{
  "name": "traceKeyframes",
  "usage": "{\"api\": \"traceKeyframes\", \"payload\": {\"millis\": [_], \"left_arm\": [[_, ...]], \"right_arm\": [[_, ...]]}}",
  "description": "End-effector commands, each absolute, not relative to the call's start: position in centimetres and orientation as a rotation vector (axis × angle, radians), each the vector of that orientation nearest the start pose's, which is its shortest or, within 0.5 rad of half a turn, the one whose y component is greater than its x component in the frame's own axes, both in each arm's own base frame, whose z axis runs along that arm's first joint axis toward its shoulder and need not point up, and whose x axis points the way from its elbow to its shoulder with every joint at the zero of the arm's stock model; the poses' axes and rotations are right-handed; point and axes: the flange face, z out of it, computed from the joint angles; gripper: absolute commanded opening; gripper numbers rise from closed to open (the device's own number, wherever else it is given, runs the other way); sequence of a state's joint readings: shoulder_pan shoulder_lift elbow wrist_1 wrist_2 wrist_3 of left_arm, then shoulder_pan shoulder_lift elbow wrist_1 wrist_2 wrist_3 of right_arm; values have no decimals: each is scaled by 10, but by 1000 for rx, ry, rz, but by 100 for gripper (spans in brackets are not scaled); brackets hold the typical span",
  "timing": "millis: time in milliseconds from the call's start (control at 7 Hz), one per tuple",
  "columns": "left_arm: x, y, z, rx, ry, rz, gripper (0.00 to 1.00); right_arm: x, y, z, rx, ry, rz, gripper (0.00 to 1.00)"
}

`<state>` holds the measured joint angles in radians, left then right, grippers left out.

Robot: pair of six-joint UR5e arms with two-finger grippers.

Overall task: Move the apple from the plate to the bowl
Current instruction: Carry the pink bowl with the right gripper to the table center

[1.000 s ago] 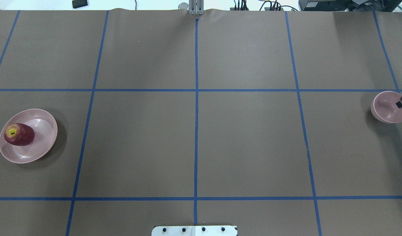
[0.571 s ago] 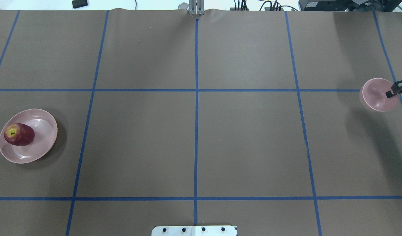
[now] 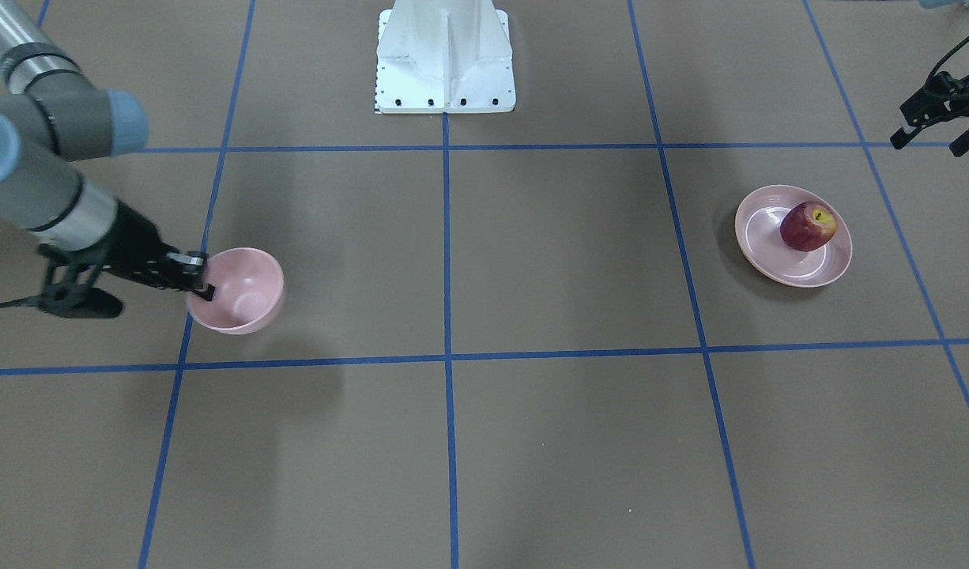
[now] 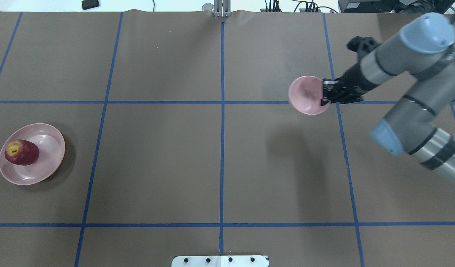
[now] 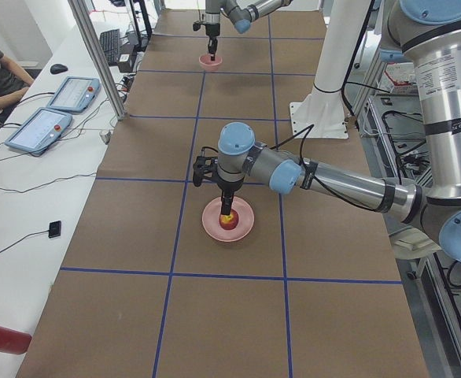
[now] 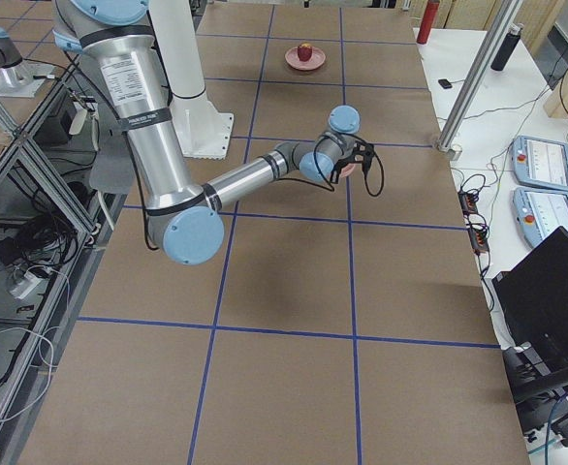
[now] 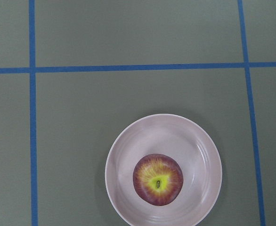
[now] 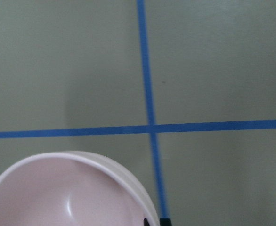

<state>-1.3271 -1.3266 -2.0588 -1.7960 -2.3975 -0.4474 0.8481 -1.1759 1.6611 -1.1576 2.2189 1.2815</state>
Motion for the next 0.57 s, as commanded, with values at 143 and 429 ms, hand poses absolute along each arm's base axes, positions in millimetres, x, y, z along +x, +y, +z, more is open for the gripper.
{"api": "traceKeyframes", "payload": {"millis": [143, 429], "left_arm": [[40, -404, 494, 143, 914, 8, 98], [40, -404, 493, 145, 915, 7, 98]], "right_arm": [[-510, -529, 217, -118, -992, 353, 0], [-531, -537, 229, -141, -955, 355, 0]]}}
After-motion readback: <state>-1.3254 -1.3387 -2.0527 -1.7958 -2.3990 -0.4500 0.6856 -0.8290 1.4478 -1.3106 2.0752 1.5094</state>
